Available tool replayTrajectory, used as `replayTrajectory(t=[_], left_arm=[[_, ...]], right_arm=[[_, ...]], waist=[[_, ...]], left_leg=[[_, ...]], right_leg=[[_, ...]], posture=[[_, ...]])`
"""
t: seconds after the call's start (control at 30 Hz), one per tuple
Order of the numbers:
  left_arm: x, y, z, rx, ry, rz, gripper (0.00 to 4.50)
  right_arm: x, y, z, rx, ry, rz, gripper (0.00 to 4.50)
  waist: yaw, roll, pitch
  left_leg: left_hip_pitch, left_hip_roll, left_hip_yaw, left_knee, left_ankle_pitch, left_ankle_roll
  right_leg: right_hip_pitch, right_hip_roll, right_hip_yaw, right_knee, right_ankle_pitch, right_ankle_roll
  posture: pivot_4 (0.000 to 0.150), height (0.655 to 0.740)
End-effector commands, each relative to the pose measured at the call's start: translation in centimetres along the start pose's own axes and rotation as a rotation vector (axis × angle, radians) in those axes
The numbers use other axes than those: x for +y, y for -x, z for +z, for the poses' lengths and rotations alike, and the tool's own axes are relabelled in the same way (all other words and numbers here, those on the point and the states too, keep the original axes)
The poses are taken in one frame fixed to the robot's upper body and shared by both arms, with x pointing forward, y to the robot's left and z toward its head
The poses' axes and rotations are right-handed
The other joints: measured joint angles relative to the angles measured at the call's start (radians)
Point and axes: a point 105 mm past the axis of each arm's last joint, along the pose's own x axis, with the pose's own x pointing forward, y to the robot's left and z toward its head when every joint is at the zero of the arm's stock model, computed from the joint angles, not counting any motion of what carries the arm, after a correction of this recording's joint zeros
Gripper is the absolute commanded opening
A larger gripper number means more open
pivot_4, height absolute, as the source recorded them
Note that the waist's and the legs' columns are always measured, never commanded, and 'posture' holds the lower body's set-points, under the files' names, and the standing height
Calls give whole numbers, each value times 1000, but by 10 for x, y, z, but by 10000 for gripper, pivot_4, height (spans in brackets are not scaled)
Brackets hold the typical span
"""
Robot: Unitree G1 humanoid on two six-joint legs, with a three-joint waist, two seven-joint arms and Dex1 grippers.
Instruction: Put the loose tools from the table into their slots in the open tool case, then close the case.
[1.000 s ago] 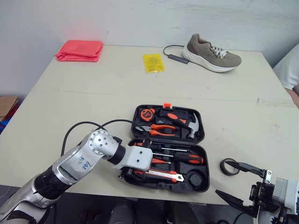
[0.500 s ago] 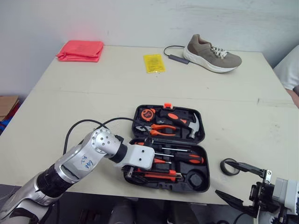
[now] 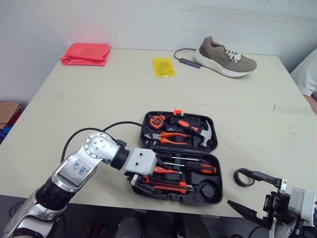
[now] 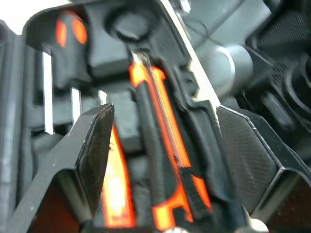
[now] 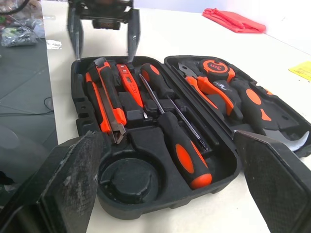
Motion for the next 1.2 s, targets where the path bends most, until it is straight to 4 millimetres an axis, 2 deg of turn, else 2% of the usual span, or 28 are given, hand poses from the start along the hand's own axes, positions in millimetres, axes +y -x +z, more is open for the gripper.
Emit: replayTrajectory(t=[0.03, 0.07, 0.17, 0.2, 0.63, 0.83, 1.03, 1.2], left_arm=[[0, 4, 8, -131, -15, 20, 20501], [0, 4, 5, -145, -8, 20, 17064], [-7, -2, -6, -151, -16, -3, 2477], [-8, -4, -10, -150, -13, -7, 475], [-7, -21, -43, -6, -6, -35, 475], [2, -25, -52, 40, 31, -2, 475], [-12, -33, -63, 116, 74, -63, 475], [-15, -37, -79, 223, 120, -87, 475]], right_arm=[[0, 1, 1, -3, 6, -3, 45000], [0, 1, 0, -2, 5, -5, 45000], [0, 3, -2, 1, 0, -11, 45000], [0, 3, -3, 3, -1, -13, 45000], [2, 4, -4, 11, -8, -27, 45000], [2, 3, -4, 9, -10, -32, 45000], [3, 3, -5, 15, -16, -45, 45000], [2, 7, -9, 23, -17, -66, 45000]], waist=[[-1, 0, 0], [-1, 0, 0], [-1, 0, 0], [-1, 0, 0], [0, 0, 0], [1, 1, -1], [1, 1, -2], [4, 2, -8]], left_leg=[[0, 0, 0, 0, 0, 0], [0, 0, 0, 0, 0, 0], [1, 0, 0, 0, 0, 0], [1, 0, 0, 0, 0, 0], [0, 1, 0, 0, 0, 1], [1, 0, 0, 0, 0, 1], [1, -1, 0, 0, -1, 1], [1, 0, 0, 0, -1, 1]], right_leg=[[0, 0, 0, 0, 0, 0], [0, 0, 0, 0, 0, 0], [0, 0, 0, 0, 0, 0], [0, 0, 0, 0, 0, 0], [0, -1, 0, 0, 0, 0], [1, -1, 0, 0, 0, 0], [1, -2, 0, 0, 1, 1], [2, -2, 0, 0, 0, 1]], posture=[[1500, 7400], [1500, 7400], [1500, 7400], [1500, 7400], [1500, 7400], [1500, 7400], [1500, 7400], [1500, 7400]])
